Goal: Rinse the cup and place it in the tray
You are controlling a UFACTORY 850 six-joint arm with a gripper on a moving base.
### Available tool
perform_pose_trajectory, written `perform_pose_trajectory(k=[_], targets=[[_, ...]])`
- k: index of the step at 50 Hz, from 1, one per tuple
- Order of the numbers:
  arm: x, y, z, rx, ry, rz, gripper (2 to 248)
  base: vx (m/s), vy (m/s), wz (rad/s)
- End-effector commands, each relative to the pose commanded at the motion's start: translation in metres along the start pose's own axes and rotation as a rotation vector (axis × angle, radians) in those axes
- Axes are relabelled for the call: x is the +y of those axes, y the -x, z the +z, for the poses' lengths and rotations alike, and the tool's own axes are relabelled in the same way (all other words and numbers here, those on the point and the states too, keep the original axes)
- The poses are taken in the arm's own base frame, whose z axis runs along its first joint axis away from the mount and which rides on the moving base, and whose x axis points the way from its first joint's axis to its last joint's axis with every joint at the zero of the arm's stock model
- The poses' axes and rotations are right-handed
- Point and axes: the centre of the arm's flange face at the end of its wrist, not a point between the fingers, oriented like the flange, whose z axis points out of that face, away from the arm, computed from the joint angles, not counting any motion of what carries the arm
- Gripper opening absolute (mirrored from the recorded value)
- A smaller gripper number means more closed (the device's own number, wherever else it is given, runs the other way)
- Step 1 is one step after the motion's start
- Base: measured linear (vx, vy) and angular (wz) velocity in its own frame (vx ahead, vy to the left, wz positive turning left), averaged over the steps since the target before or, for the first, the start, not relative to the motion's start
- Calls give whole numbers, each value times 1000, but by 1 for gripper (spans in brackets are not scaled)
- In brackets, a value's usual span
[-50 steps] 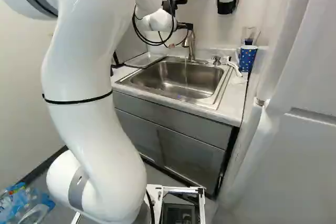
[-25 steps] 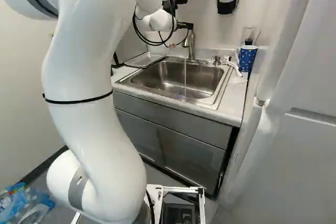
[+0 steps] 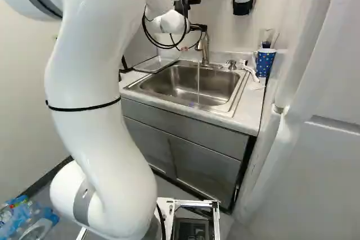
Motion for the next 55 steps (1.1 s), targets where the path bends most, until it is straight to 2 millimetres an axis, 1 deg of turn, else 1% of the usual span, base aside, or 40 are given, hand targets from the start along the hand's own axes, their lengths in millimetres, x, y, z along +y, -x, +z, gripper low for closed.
perform_pose_trajectory(k=[6, 13, 20, 28, 37, 55], targets=[[-3, 0, -1, 0, -4, -1, 247, 0, 0, 0], [-8, -5, -6, 8, -12, -2, 247, 0, 0, 0], [-11, -11, -14, 15, -17, -3, 247, 0, 0, 0], [-10, -17, -26, 14, -16, -3, 247, 0, 0, 0], [-5, -23, -43, 5, -8, -1, 247, 0, 0, 0], [14, -33, -79, -23, 23, 5, 247, 0, 0, 0]])
